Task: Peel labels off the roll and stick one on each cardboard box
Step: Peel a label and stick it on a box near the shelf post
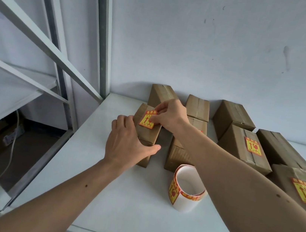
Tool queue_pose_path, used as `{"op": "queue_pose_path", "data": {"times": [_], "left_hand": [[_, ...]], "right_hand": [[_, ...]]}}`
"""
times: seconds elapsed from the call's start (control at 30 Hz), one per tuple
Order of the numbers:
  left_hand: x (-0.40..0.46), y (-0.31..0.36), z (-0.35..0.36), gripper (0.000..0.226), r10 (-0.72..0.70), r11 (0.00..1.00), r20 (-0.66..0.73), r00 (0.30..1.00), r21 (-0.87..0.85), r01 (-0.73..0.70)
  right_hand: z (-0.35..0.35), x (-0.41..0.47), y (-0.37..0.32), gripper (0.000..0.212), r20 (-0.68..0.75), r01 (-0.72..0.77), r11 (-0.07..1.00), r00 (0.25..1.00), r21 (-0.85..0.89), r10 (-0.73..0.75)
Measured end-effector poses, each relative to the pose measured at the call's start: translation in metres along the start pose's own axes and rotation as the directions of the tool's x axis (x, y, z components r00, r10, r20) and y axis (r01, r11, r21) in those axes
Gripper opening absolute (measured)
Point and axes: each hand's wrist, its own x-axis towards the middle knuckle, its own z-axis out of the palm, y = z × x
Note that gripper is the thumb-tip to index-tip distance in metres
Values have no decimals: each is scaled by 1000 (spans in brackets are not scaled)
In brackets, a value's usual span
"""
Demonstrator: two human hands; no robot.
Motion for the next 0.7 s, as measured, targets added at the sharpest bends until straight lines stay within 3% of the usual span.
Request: {"op": "queue_pose_path", "data": {"times": [0.3,0.7], "left_hand": [[1,0,-1,103,-2,1000,3,1000,-3,2],[0,3,-5,103,-2,1000,23,1000,-9,2]], "right_hand": [[-1,-1,-7,29,-15,81,991,996,-103,-83],[2,1,-6,33,-34,38,994,999,-101,-42]]}}
